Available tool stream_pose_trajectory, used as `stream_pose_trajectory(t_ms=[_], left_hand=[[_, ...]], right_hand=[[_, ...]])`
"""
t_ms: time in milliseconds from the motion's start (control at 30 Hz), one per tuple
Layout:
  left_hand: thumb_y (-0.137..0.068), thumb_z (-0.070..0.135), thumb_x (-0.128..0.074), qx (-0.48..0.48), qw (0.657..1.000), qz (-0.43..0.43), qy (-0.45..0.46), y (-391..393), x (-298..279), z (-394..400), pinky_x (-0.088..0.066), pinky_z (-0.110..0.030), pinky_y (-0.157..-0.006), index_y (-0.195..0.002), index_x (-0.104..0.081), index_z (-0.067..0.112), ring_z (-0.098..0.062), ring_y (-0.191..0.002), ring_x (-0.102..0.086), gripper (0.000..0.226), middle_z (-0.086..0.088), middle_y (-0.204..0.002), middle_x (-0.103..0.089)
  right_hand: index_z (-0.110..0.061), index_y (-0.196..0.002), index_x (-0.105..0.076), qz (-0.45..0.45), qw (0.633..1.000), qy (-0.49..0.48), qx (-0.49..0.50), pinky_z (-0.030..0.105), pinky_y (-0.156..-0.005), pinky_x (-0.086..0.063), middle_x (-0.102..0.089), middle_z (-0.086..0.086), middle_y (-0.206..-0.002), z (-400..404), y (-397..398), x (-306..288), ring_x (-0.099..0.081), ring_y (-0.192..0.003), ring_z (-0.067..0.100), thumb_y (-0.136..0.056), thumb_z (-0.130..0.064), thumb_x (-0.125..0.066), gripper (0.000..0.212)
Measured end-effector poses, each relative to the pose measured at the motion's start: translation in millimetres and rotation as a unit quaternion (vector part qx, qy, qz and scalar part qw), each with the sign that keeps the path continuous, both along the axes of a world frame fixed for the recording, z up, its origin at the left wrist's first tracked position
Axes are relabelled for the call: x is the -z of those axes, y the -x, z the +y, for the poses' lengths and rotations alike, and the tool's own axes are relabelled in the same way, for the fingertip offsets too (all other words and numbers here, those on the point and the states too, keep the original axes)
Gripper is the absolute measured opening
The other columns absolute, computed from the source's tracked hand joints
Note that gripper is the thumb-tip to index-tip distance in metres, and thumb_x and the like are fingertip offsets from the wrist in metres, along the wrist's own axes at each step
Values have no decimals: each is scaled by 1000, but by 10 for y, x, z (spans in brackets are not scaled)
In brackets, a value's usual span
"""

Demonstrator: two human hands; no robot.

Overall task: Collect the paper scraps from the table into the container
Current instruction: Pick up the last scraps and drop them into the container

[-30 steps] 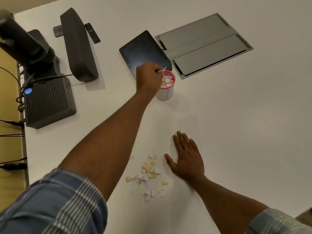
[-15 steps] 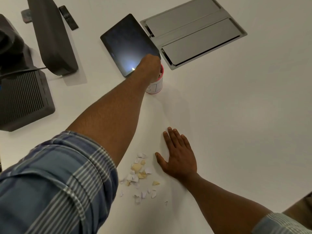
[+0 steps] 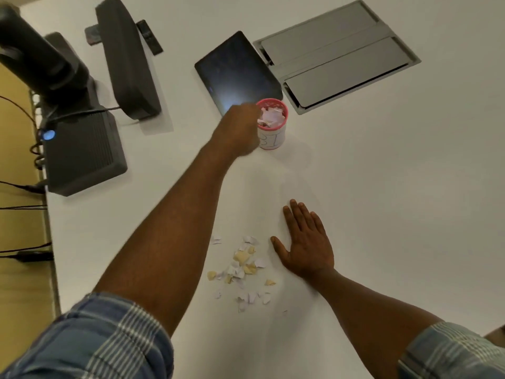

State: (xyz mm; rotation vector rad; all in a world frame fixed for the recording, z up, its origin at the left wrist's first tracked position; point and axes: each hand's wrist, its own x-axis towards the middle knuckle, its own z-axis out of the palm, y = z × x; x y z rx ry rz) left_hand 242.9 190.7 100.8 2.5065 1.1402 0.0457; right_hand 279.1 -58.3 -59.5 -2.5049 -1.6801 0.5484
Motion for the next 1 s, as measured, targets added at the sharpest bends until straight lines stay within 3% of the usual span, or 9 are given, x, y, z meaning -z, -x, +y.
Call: stream_pose_trajectory(t_ms=[133, 200, 300, 467, 600, 700, 800, 900, 1000], left_hand=[[-83, 0, -53, -48, 994, -97, 28, 736, 357, -350, -35, -28, -105, -123, -57, 5, -29, -121, -52, 41, -13, -129, -58], [-82, -1, -53, -74, 991, -100, 52, 1091, 558, -546, -33, -26, -105, -121, -58, 4, -30, -122, -51, 40, -15, -130, -56], [-84, 0, -50, -116, 988, -40, 95, 1525, 788, -827, -26, -28, -111, -131, -51, 11, -24, -135, -36, 48, -9, -146, -38], [-89, 8, -50, -81, 986, 24, 142, 1917, 1040, -1141, -18, -34, -117, -144, -33, 18, -25, -145, -13, 58, -7, -157, -15], [-93, 37, -51, -40, 983, 87, 158, 1973, 1157, -1325, -12, -41, -119, -149, -19, 21, -27, -146, -3, 67, -7, -159, -2], [-90, 51, -47, -28, 985, 111, 131, 1975, 1192, -1494, -13, -41, -119, -149, -16, 20, -27, -146, -4, 74, -6, -159, -4], [-93, 52, -39, -38, 990, 92, 104, 1996, 1213, -1689, -15, -39, -118, -148, -20, 17, -25, -145, -9, 68, -7, -158, -10], [-96, 45, -38, -45, 991, 80, 101, 2037, 1215, -1854, -17, -37, -118, -147, -24, 14, -23, -145, -11, 61, -8, -157, -14], [-96, 30, -43, -65, 992, 41, 98, 2100, 1223, -1977, -28, -33, -113, -141, -35, 12, -22, -141, -20, 49, -9, -153, -23]], right_hand=[[-22, -153, 0, -7, 1000, -1, -2, 36, -121, -1, 10, -4, -161, -4, -1, -9, 14, -146, 11, -91, -67, -13, 78], [-21, -153, 2, -3, 1000, 5, -7, 35, -120, 1, 12, -4, -160, -4, -1, -23, 15, -146, 10, -92, -66, -15, 78], [-22, -153, -2, 21, 1000, 13, -15, 34, -120, 1, 9, -4, -161, 13, -41, -88, 11, -147, 12, -94, -60, -24, 74], [-17, -148, -29, 92, 996, -3, 10, 34, -117, -21, -24, 2, -156, 90, 61, -279, -19, -144, 20, -99, -40, -39, 55], [-19, -146, -33, 123, 992, 5, -39, 34, -113, -29, -33, 2, -152, 141, 360, -370, -26, -139, 18, -99, -39, -38, 51], [-21, -145, -33, 119, 989, 14, -83, 34, -108, -35, -35, 1, -149, 179, 551, -429, -31, -135, 20, -98, -42, -41, 53], [-21, -145, -33, 104, 985, 27, -138, 35, -100, -41, -37, 2, -144, 185, 693, -449, -35, -129, 21, -95, -49, -44, 59], [-21, -143, -35, 85, 980, 42, -177, 35, -96, -44, -37, 3, -141, 151, 770, -420, -38, -125, 22, -92, -51, -48, 60], [-19, -135, -44, 67, 977, 36, -200, 34, -81, -50, -40, 5, -134, 58, 812, -385, -41, -119, 22, -93, -37, -53, 46]])
